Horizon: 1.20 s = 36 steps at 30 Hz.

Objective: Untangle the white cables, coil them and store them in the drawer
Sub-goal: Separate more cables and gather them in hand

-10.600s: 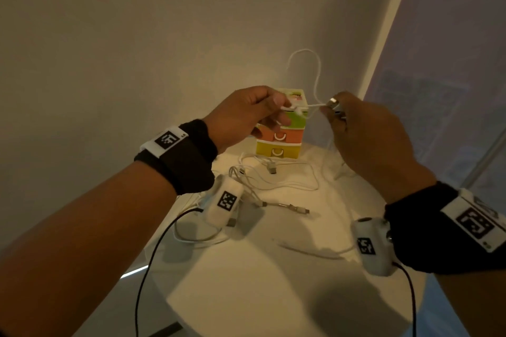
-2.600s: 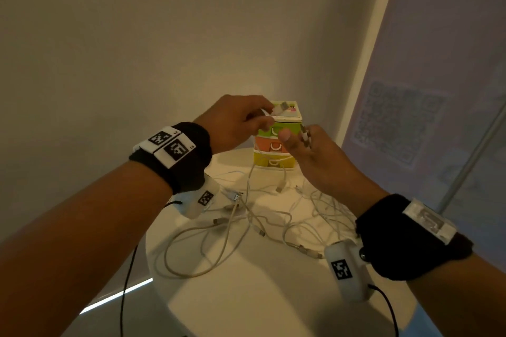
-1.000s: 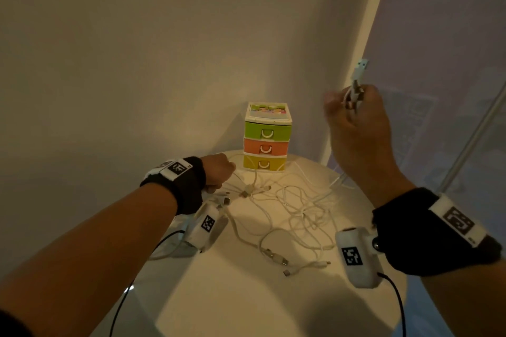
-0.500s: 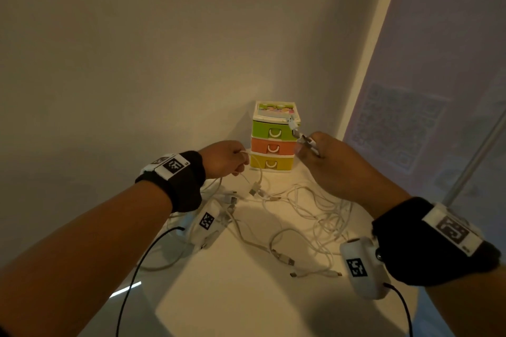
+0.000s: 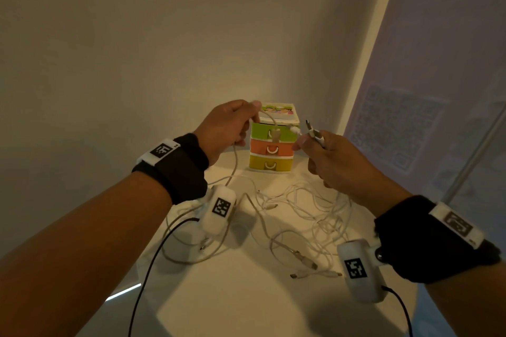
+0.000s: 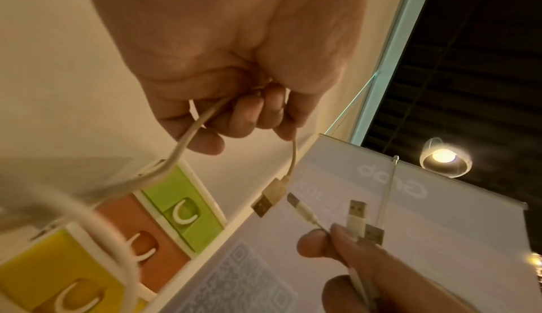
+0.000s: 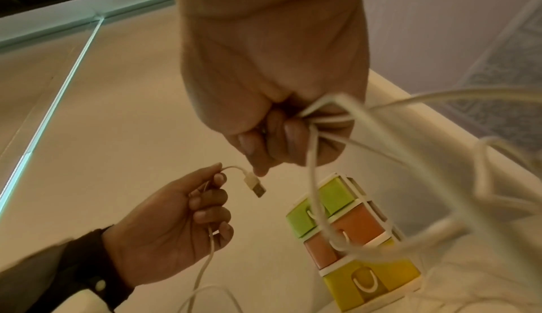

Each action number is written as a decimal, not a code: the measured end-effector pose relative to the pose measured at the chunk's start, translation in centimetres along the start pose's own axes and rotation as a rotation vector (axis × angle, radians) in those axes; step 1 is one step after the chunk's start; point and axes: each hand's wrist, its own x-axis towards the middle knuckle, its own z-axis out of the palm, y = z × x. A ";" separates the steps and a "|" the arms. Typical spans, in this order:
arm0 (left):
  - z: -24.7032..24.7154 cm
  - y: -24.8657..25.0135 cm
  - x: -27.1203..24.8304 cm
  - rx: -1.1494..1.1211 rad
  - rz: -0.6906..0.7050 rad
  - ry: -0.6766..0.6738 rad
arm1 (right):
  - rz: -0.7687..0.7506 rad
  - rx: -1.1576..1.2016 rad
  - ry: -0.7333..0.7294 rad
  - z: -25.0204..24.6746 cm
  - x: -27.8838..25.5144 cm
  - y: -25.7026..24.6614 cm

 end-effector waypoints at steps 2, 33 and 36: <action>0.2 0.3 -0.2 0.028 0.034 0.004 | 0.021 0.110 0.005 0.2 0.0 -0.2; 3.1 0.2 -3.1 0.162 0.238 -0.184 | 0.236 1.069 0.059 2.2 0.2 -4.1; 3.1 -0.5 -3.0 0.181 0.222 -0.183 | 0.188 0.923 0.153 2.5 0.4 -4.2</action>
